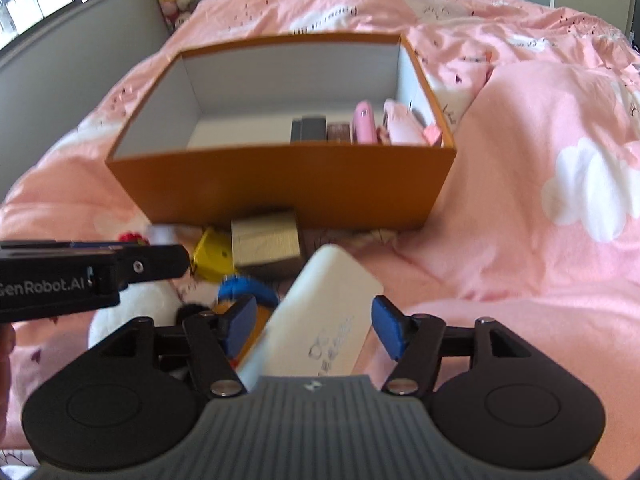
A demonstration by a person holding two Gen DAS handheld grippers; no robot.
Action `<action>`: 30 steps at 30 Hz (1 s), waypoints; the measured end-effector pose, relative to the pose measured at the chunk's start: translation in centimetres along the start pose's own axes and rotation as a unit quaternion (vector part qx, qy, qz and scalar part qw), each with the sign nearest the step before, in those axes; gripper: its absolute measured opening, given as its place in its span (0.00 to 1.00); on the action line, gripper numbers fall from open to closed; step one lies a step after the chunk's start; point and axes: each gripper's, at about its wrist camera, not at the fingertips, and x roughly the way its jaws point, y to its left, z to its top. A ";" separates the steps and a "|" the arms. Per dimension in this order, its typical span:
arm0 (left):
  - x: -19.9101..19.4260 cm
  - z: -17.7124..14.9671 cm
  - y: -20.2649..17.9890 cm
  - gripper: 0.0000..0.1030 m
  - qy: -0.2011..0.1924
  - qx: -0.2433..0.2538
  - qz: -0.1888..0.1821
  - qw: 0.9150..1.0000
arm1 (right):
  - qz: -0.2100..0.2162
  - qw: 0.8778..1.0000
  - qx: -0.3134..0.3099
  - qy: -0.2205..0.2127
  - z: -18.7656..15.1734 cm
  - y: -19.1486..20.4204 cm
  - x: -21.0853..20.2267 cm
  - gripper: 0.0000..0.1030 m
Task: Organize objects
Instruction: 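Grasp the white glasses case beside the box with the right gripper and lift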
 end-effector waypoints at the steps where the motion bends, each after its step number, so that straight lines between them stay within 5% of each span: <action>1: 0.0 -0.2 0.1 0.53 0.001 -0.001 0.000 1.000 | -0.007 1.000 -0.005 0.012 -0.3 0.2 0.3 0.64; 9: 0.1 -0.8 2.0 0.53 -0.006 -0.026 -0.013 1.000 | 0.000 0.998 0.004 0.061 -0.4 0.6 2.0 0.68; 20: 0.8 -0.6 3.2 0.53 0.002 -0.048 -0.030 0.998 | 0.059 0.979 0.129 0.146 1.5 -3.4 4.9 0.72; 30: 1.7 -0.3 3.1 0.53 0.011 -0.037 -0.038 0.999 | 0.080 0.972 0.157 0.153 1.4 -4.0 5.6 0.66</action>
